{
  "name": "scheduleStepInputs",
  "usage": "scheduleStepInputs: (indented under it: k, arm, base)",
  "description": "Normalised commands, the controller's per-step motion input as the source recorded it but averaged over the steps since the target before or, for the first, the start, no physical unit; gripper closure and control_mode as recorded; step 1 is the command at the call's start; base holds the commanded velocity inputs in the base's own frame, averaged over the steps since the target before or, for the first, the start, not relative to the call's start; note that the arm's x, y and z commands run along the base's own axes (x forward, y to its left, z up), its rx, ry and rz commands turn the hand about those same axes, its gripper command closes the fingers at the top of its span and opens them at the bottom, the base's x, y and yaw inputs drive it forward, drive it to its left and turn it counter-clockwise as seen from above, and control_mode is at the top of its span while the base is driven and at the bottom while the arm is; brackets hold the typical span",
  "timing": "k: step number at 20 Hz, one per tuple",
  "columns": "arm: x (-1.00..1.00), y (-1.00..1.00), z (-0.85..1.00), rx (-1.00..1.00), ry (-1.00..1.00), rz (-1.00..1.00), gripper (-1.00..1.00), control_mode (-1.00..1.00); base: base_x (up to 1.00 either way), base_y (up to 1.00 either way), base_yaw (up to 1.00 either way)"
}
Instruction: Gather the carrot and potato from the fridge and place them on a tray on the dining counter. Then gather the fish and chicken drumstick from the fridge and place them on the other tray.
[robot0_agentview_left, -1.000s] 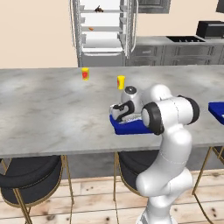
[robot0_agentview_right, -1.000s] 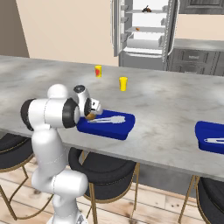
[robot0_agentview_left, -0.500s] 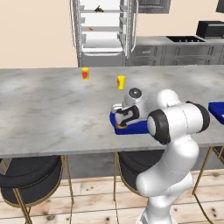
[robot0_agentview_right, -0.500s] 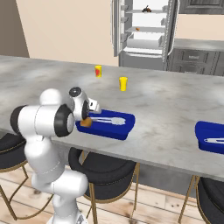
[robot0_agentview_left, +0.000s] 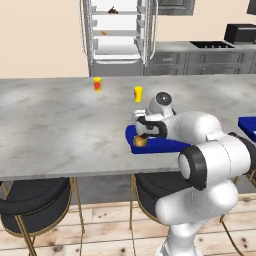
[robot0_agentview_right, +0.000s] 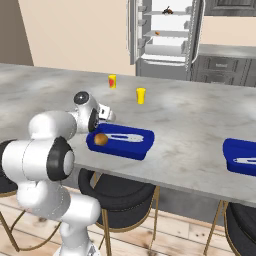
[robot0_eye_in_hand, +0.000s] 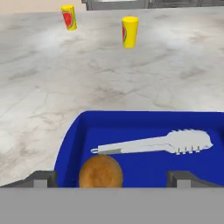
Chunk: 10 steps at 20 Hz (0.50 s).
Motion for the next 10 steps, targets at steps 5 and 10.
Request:
scheduleStepInputs:
  k: [5, 10]
  arm:
    - [-0.98, 0.0, 1.0, 0.05, -0.11, 0.0, -1.0, -1.0]
    - [-0.92, 0.0, 1.0, 0.06, -0.06, 0.0, -1.0, -1.0]
  base:
    - [0.0, 0.0, 0.0]
    - [0.0, 0.0, 0.0]
